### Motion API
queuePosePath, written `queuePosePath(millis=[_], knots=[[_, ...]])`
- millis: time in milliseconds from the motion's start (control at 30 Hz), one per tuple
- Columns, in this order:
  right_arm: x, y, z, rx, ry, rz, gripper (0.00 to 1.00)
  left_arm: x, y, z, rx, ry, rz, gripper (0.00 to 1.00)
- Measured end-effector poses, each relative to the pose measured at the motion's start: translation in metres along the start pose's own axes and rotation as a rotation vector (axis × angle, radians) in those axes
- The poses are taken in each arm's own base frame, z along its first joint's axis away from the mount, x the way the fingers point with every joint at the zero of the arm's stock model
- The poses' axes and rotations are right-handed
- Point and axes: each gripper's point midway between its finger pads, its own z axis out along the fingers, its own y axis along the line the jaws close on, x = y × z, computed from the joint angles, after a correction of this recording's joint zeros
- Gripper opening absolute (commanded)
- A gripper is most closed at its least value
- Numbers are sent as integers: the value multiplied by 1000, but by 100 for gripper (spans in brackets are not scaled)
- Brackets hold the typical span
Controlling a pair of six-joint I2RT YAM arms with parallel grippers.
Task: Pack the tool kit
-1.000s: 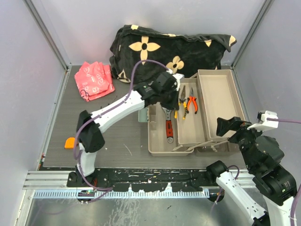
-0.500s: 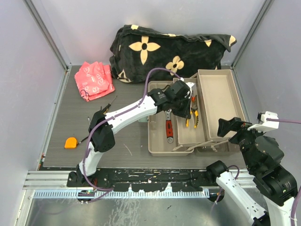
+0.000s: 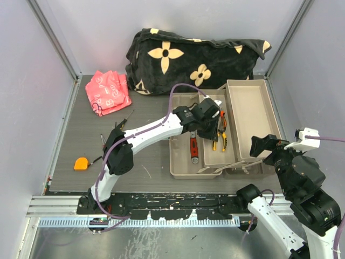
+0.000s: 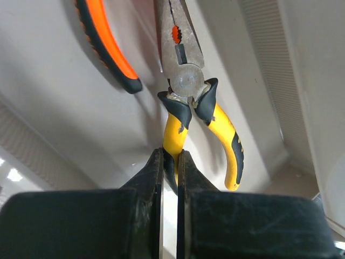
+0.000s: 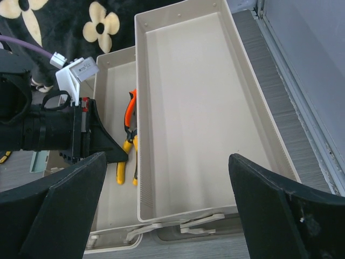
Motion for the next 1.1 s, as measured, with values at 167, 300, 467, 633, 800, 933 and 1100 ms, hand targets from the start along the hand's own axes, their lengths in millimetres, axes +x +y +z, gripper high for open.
queuePosePath(millis=[167,300,467,633,800,933,1100], knots=[[-2,-1,-1,1,-4,0,100,11,-7,9,37,18,-48,18],[-2,-1,-1,4,-4,-1,100,8,-14,6,61,2,-70,41],[-1,-1,-1,5,-1,-2,100,1,-19,-3,52,-29,-32,49],[-1,-1,-1,5,-1,-2,100,-24,-3,-20,-25,-99,20,52],[-1,-2,-1,5,-2,-6,100,-88,39,-95,-113,-293,20,53],[-1,-1,-1,4,-2,-8,100,-144,129,-210,-229,-530,-106,55],[0,1,2,-3,-3,-6,100,-133,272,-322,-519,-671,-225,56]])
